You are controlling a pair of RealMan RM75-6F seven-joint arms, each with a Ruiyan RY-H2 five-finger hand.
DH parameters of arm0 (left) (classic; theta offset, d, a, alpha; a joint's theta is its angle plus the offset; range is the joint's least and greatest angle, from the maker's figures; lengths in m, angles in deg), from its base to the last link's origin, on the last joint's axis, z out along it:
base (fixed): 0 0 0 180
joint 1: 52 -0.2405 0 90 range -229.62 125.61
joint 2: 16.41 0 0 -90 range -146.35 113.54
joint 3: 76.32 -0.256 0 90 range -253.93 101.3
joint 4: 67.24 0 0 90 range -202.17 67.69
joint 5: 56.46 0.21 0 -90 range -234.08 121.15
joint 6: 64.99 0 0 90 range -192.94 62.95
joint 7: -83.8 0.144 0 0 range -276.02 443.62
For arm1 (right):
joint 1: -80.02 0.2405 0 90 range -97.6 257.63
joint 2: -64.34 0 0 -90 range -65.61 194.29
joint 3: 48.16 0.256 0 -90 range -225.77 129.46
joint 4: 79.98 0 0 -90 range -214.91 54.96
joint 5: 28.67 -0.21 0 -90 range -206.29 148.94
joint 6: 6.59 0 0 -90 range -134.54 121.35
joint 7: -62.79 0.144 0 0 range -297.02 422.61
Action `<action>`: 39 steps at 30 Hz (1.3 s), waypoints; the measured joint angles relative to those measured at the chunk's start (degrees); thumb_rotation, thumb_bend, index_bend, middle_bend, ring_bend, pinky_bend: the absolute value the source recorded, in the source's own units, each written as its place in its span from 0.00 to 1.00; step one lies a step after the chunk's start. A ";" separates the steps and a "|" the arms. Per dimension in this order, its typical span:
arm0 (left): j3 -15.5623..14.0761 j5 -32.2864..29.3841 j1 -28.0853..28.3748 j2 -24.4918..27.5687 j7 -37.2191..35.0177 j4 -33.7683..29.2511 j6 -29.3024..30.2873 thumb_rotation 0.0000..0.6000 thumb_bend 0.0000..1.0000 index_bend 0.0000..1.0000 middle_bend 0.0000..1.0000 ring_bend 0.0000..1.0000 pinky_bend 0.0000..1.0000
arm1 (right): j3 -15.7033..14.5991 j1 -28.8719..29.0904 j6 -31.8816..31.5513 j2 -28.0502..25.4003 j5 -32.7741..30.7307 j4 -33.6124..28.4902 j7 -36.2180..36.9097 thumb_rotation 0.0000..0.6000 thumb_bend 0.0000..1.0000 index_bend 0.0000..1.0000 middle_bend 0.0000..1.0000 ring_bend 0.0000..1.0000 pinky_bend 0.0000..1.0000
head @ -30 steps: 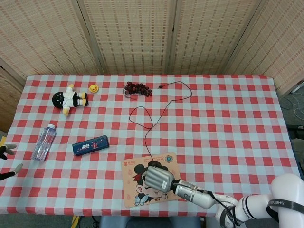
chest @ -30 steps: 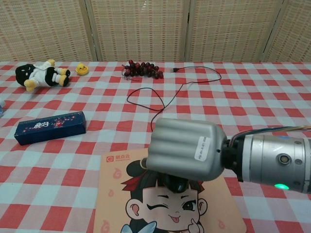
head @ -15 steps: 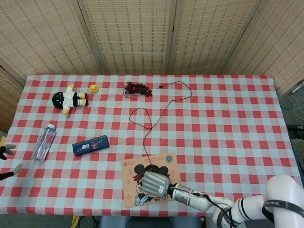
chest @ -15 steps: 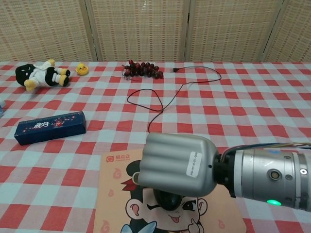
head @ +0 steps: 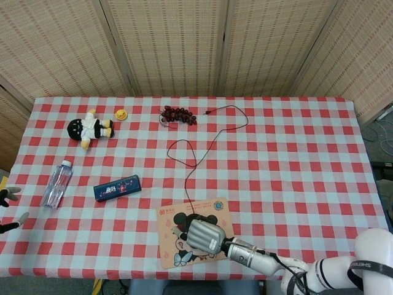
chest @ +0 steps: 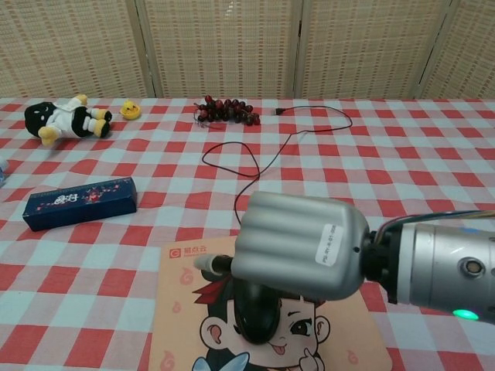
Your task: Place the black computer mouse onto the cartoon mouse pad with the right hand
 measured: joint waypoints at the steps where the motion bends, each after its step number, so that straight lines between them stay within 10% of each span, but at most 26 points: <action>1: -0.02 0.04 0.00 0.02 0.01 0.01 -0.01 1.00 0.23 0.38 0.43 0.47 0.65 | 0.06 -0.70 -1.02 -0.89 -0.34 -0.88 -0.62 1.00 0.00 0.18 1.00 0.99 1.00; 11: -0.29 1.11 -0.07 0.44 0.88 -1.48 0.55 1.00 0.23 0.37 0.43 0.47 0.65 | 1.05 -9.88 -14.13 -10.46 -6.96 -9.62 -4.81 1.00 0.00 0.30 0.79 0.77 0.98; 18: -3.03 7.94 0.51 2.83 -3.35 -4.05 -0.52 1.00 0.23 0.37 0.43 0.47 0.65 | 1.32 -16.69 -22.79 -17.17 -11.48 -13.84 -3.24 1.00 0.00 0.30 0.60 0.55 0.64; 39: -6.74 15.17 0.83 2.78 -0.06 -9.29 1.78 1.00 0.23 0.37 0.43 0.47 0.65 | 0.70 -35.49 -43.09 -22.03 -6.61 -0.61 36.99 1.00 0.00 0.30 0.55 0.48 0.56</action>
